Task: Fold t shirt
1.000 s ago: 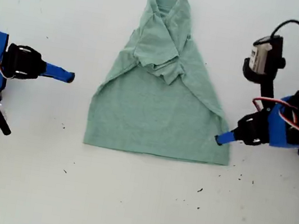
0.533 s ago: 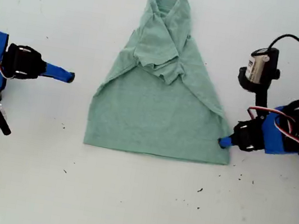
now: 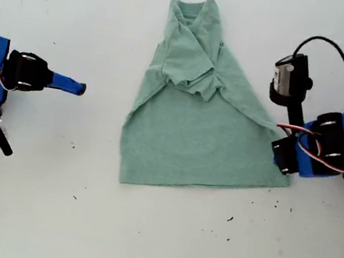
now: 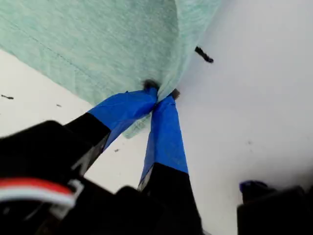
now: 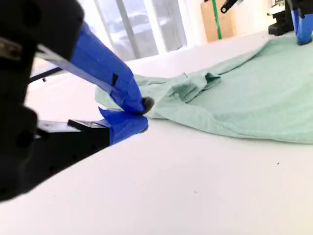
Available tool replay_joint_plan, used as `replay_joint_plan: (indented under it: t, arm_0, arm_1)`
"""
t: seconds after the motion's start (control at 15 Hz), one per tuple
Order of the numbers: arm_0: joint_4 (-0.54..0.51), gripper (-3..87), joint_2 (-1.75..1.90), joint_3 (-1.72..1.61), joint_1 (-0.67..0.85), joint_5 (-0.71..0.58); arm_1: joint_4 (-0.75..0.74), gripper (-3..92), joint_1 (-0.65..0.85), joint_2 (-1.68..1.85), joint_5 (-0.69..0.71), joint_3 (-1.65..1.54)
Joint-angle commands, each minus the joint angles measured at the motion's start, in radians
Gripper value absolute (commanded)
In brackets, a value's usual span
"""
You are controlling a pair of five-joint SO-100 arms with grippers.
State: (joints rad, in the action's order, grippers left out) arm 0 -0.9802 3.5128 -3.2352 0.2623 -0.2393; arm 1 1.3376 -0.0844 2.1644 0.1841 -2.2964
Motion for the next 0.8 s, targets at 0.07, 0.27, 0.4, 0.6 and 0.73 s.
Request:
replay_joint_plan:
  t: [0.07,0.27,0.4,0.6,0.73]
  arm_0:
    - [-0.005,-0.2,0.006,-0.011,-0.006,0.0]
    - [-0.005,-0.2,0.006,-0.011,-0.011,0.0]
    - [-0.005,-0.2,0.008,-0.011,-0.011,0.0]
    - [-0.006,-0.2,0.008,-0.011,-0.008,0.0]
    - [-0.006,-0.2,0.009,-0.011,-0.006,0.0]
  arm_1:
    - [0.408,-0.4,-0.008,0.028,0.066,0.365]
    - [0.416,-0.4,-0.002,0.055,0.123,0.526]
    - [0.388,-0.4,0.015,-0.002,0.127,0.569]
    - [0.353,-0.4,0.02,-0.235,0.118,0.784]
    - [0.29,-0.4,0.017,-0.414,0.101,0.891]
